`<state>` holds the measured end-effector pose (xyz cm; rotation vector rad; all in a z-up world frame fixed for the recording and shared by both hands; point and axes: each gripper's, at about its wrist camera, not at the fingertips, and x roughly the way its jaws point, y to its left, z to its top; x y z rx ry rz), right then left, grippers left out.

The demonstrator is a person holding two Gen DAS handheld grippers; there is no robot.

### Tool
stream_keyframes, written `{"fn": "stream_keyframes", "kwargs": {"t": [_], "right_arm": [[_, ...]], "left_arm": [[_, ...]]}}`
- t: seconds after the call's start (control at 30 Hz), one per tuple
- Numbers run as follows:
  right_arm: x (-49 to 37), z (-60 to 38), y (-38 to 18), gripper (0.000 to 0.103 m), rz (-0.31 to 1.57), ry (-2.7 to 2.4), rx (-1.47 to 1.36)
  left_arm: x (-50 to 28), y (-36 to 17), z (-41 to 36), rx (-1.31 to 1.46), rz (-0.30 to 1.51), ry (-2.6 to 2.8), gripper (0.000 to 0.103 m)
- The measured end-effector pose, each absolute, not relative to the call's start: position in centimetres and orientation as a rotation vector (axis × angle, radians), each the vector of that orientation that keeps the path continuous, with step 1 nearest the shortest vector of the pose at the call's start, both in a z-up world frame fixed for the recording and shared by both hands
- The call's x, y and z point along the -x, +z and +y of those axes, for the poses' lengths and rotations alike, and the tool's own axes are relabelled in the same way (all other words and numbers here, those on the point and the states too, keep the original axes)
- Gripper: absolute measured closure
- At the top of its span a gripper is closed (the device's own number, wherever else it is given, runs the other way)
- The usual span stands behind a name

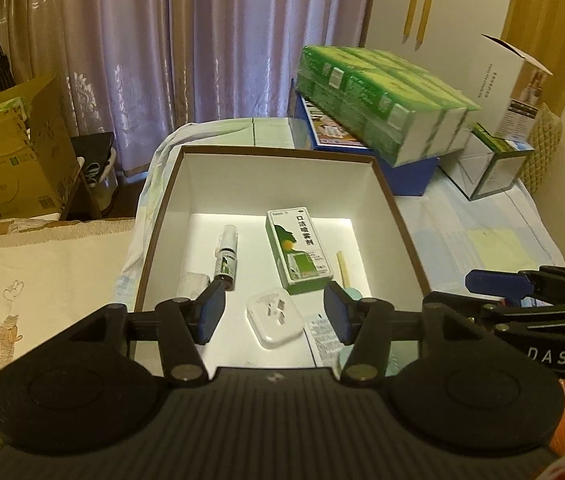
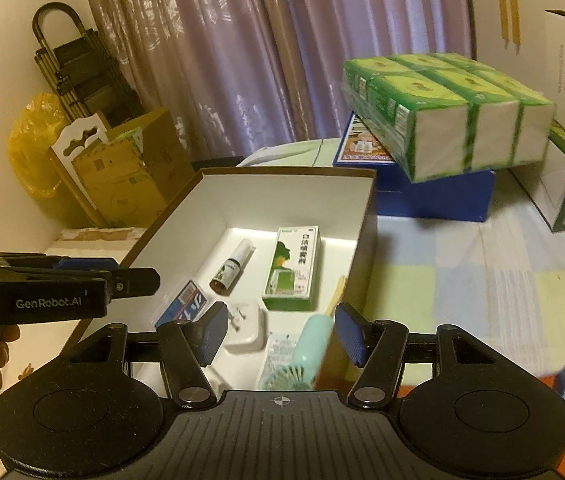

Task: Organize rigid objects
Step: 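Withdraw both grippers from the box and move over the mat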

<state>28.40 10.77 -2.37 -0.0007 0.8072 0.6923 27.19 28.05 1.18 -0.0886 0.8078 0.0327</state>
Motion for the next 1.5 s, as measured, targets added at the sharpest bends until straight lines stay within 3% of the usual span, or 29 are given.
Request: {"fn": "stream_keyframes", "kwargs": {"t": [0.57, 0.93, 1.5], "right_arm": [[-23.3, 3.0, -2.3, 0.037, 0.827, 0.655, -0.042], [-21.6, -3.2, -2.5, 0.031, 0.842, 0.619, -0.058], [-20.3, -10.2, -4.1, 0.031, 0.896, 0.572, -0.019]], "left_arm": [[-21.2, 1.2, 20.8, 0.035, 0.813, 0.007, 0.038], [-18.6, -0.6, 15.6, 0.040, 0.863, -0.025, 0.038], [-16.6, -3.2, 8.4, 0.099, 0.917, -0.159, 0.038]]}}
